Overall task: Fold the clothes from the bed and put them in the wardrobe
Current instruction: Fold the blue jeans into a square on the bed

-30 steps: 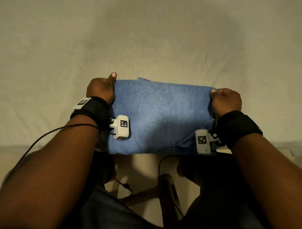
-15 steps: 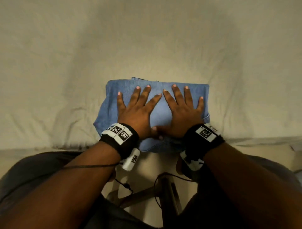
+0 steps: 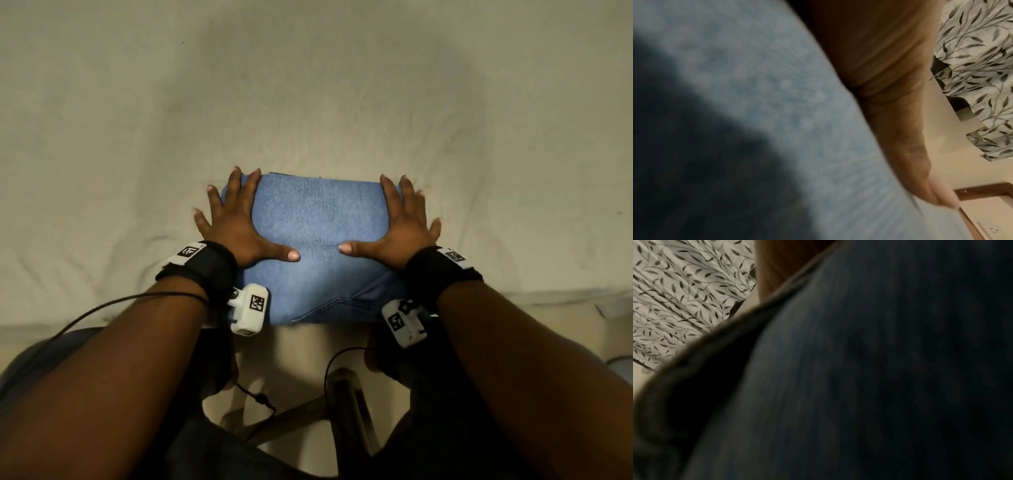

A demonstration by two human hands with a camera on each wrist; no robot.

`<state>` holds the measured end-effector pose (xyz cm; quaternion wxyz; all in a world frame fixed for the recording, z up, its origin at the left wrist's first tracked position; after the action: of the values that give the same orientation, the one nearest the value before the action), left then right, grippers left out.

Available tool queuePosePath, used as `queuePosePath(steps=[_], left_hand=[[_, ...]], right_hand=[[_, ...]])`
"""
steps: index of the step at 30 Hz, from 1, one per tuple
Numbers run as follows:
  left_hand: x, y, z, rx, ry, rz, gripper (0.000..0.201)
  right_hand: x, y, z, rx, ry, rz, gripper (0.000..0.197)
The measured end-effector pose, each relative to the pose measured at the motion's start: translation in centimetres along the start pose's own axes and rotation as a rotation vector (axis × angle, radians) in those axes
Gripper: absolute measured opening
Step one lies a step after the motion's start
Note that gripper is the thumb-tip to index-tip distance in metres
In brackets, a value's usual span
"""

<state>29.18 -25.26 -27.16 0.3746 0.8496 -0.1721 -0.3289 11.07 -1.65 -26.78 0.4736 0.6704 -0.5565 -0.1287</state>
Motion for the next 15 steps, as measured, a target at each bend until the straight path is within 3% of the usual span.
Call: queuePosePath(steps=[5, 8, 10, 12, 13, 15], left_hand=[[-0.7, 0.7, -0.6, 0.039, -0.001, 0.016, 0.155], [-1.7, 2.4, -2.2, -0.011, -0.045, 0.061, 0.151], [-2.7, 2.2, -4.4, -0.096, -0.175, 0.088, 0.150], [-4.3, 0.0, -7.0, -0.108, -0.402, 0.124, 0.146], [-5.1, -1.6, -8.4, -0.071, -0.494, 0.151, 0.144], [-5.8, -5.0, -10.8, 0.022, -0.542, 0.241, 0.144]], right_hand=[[0.2, 0.6, -0.4, 0.051, 0.015, -0.015, 0.141], [0.6, 1.4, -2.1, -0.003, 0.042, -0.078, 0.140], [1.6, 1.3, -4.5, -0.110, 0.129, -0.168, 0.139], [3.2, -0.1, -6.9, -0.194, 0.288, -0.298, 0.135], [4.0, -1.3, -8.2, -0.183, 0.369, -0.352, 0.134], [4.5, -4.4, -10.3, -0.081, 0.486, -0.451, 0.131]])
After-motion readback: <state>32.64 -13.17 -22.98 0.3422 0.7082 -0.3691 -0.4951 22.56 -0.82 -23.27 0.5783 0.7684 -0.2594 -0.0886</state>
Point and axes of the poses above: each hand's wrist, its own z-axis towards the middle knuckle, its own y-axis out of the back of the hand, x = y × z, the point moved 5 cm from there along z, towards the middle knuckle, and after that the axes turned 1 degree about -y, right-handed, at the moved point
